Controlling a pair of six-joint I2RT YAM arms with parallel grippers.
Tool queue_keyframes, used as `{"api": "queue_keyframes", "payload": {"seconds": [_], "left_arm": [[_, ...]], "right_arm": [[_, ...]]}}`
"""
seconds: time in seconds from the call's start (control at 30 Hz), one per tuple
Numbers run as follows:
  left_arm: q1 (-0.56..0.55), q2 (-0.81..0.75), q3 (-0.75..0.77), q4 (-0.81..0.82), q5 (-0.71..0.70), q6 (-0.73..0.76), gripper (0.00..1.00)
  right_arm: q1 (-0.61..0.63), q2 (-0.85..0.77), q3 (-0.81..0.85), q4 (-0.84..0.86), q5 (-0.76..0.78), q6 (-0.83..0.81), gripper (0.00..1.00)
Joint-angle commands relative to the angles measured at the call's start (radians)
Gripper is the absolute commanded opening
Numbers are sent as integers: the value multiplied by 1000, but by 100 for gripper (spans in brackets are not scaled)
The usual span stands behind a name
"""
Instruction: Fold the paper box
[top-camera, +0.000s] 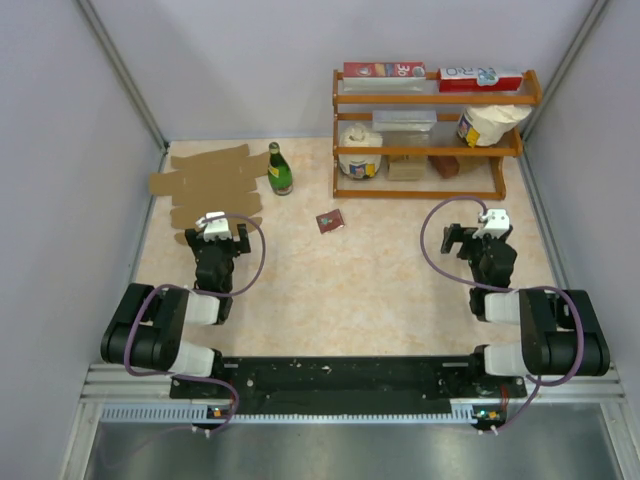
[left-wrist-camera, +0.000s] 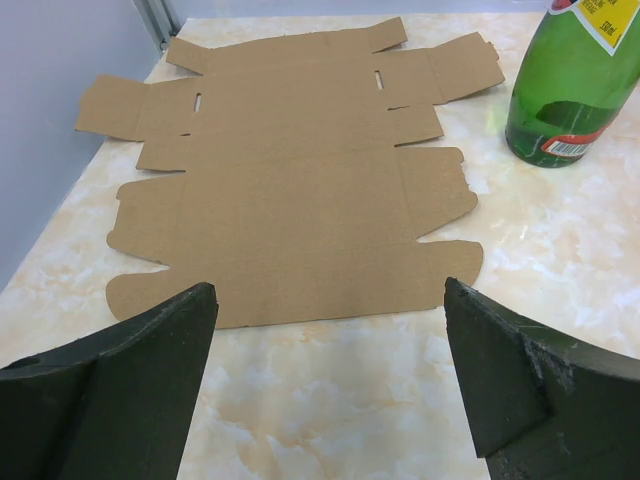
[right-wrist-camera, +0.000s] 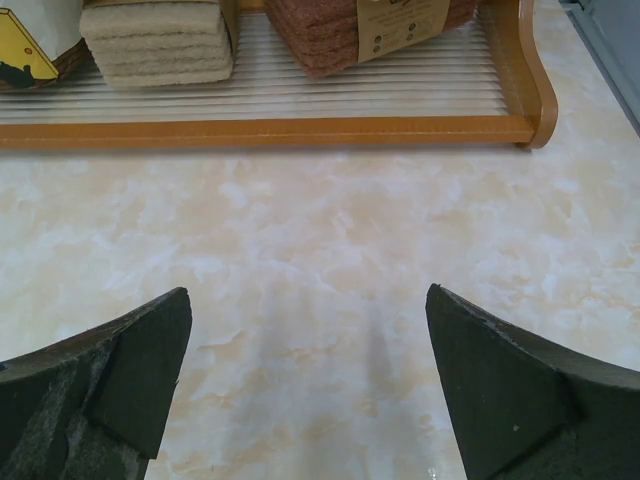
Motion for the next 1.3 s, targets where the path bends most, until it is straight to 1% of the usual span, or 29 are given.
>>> {"api": "queue_keyframes", "payload": {"seconds": [0.0, 0.03, 0.13, 0.2, 0.23, 0.27, 0.3, 0.33, 0.37, 0.43, 0.47, 0.5, 0.57, 0.63, 0.73, 0.8, 0.83, 0.87, 0.97, 1.03, 1.1, 1.17, 1.27], "left_arm": [[22, 3, 26, 24, 40, -16, 99], [40, 0, 35, 3, 89, -26, 99], [95, -8, 37, -14, 206, -35, 99], [92, -6, 34, -5, 203, -32, 99], [92, -11, 34, -2, 230, -20, 99], [92, -23, 57, -66, 288, 6, 99], [89, -48, 109, -169, 365, 34, 99], [83, -65, 180, -319, 384, 39, 99], [80, -78, 254, -489, 369, 25, 99], [78, -65, 395, -712, 314, -38, 99], [78, -53, 461, -814, 260, -143, 99], [80, -39, 503, -880, 243, -179, 99], [78, -29, 552, -971, 252, -205, 99], [77, -61, 552, -1029, 164, -259, 99], [78, -164, 497, -1039, 48, -348, 99], [80, -227, 476, -1029, 25, -389, 99], [86, -243, 485, -1064, 20, -409, 99], [97, -252, 493, -1083, 33, -414, 99], [137, -252, 515, -1112, 63, -438, 99], [189, -227, 540, -1150, 73, -473, 99], [236, -197, 563, -1184, 126, -497, 99], [276, -172, 566, -1180, 180, -513, 99], [305, -154, 562, -1168, 186, -515, 99]], "right_arm": [[-2, -43, -2, 49, 5, 7, 99], [-3, -96, 5, -1, 22, 10, 99], [-3, -256, 56, -240, 64, 44, 99], [-2, -340, 84, -380, 55, 98, 99], [-2, -379, 99, -453, 42, 121, 99], [-2, -422, 119, -524, 35, 131, 99], [-2, -462, 136, -576, 35, 153, 99], [-2, -491, 150, -635, 33, 173, 99], [-2, -523, 169, -693, 33, 181, 99], [-2, -584, 209, -825, 50, 194, 99], [-2, -603, 223, -856, 71, 219, 99], [-3, -620, 228, -880, 91, 243, 99], [-3, -646, 243, -928, 104, 292, 99], [-2, -655, 275, -982, 105, 328, 99], [-2, -634, 321, -1076, 104, 385, 99], [-3, -606, 350, -1120, 67, 392, 99], [-2, -588, 361, -1126, 41, 397, 99], [-3, -567, 372, -1132, 35, 405, 99], [-2, -507, 397, -1138, -50, 429, 99], [-3, -459, 406, -1129, -93, 440, 99], [-3, -419, 418, -1129, -132, 440, 99], [-3, -392, 426, -1125, -154, 438, 99], [-2, -375, 415, -1099, -160, 437, 99]]}}
